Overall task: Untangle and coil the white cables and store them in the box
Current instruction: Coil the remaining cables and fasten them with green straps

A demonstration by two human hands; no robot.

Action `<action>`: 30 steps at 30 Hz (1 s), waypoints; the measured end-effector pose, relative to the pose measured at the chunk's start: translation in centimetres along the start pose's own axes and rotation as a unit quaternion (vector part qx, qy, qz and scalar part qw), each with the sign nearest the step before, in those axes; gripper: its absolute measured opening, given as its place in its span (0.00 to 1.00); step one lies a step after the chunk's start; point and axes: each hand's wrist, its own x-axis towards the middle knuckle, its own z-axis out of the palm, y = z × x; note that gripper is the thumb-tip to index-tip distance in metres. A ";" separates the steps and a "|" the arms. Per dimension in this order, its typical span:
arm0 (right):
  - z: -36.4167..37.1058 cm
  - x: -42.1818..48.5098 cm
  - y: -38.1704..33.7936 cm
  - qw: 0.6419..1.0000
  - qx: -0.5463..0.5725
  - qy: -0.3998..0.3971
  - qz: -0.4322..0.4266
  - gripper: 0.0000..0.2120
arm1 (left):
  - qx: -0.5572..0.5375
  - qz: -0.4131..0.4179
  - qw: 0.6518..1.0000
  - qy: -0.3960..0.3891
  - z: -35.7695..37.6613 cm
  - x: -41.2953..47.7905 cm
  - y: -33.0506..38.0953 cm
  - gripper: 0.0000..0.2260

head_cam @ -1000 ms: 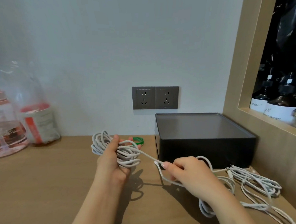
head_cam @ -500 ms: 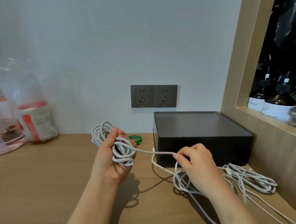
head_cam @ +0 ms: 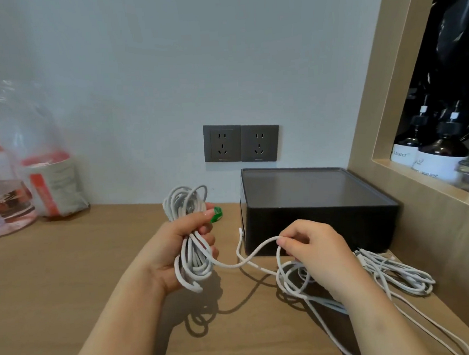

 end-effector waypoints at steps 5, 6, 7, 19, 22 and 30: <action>0.0 -0.4 -0.2 0.999 -0.018 -0.019 -0.021 0.06 | 0.165 -0.001 0.986 -0.036 0.9 -0.7 -0.7 0.06; 0.1 -0.5 -0.3 0.999 -0.018 -0.016 -0.032 0.06 | 0.198 0.004 0.980 -0.027 1.0 -0.7 -1.0 0.05; 0.2 -0.6 -0.6 0.999 -0.020 -0.013 -0.044 0.05 | 0.228 0.009 0.973 -0.019 1.2 -0.7 -1.2 0.04; 0.9 -1.1 -2.2 0.984 0.055 0.061 -0.155 0.14 | 0.351 0.014 0.935 -0.045 2.6 -1.4 -2.3 0.07; 1.3 -1.1 -2.2 0.982 0.081 0.076 -0.152 0.14 | 0.307 -0.010 0.951 -0.047 2.7 -1.5 -2.4 0.07; 2.1 -0.8 -1.8 0.984 0.106 0.054 -0.129 0.09 | 0.331 -0.008 0.942 -0.057 2.6 -1.5 -2.2 0.09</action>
